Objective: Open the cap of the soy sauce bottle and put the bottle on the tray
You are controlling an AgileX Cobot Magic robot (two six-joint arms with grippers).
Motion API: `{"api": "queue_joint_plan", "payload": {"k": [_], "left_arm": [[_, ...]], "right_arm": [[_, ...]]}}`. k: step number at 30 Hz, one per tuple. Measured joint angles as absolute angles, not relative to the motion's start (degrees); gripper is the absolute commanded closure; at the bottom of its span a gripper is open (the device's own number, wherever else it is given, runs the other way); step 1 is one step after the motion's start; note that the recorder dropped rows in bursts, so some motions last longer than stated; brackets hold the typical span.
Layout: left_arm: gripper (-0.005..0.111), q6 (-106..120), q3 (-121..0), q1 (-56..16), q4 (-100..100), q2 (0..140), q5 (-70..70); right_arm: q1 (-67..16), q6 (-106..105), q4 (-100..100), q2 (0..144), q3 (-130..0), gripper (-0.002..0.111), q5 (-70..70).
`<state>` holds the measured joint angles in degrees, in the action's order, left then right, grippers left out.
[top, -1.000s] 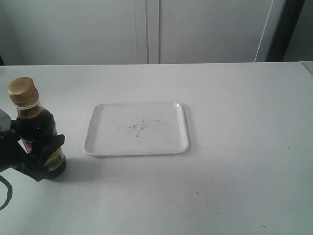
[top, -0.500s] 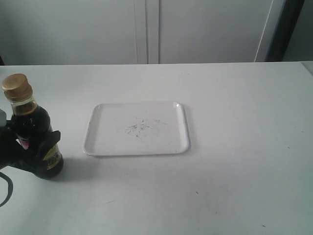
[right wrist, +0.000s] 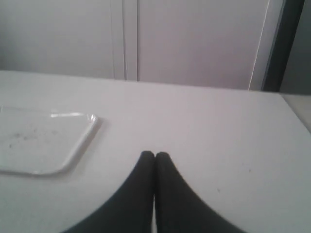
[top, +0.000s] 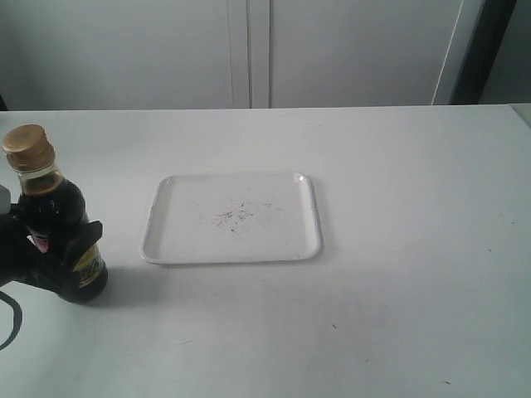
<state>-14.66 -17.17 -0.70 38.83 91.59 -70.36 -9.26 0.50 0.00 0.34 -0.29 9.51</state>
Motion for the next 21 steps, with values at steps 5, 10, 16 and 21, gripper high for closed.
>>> {"api": "queue_joint_plan", "payload": {"k": [5, 10, 16, 21], "left_arm": [[0.107, -14.66, -17.17, -0.7, 38.83, 91.59, -70.25], [0.107, -14.66, -17.17, -0.7, 38.83, 91.59, -70.25], [0.107, -14.75, -17.17, -0.7, 38.83, 91.59, -70.25], [0.107, -14.75, -17.17, -0.7, 38.83, 91.59, -70.25]], "right_arm": [[-9.26, 0.5, 0.0, 0.34, -0.29, 0.108, 1.58], [-9.26, 1.0, 0.0, 0.34, -0.29, 0.108, -5.03], [-9.26, 9.36, 0.0, 0.34, -0.29, 0.108, -13.97], [-9.26, 11.48, 0.0, 1.18, -4.89, 0.108, -16.67]]}}
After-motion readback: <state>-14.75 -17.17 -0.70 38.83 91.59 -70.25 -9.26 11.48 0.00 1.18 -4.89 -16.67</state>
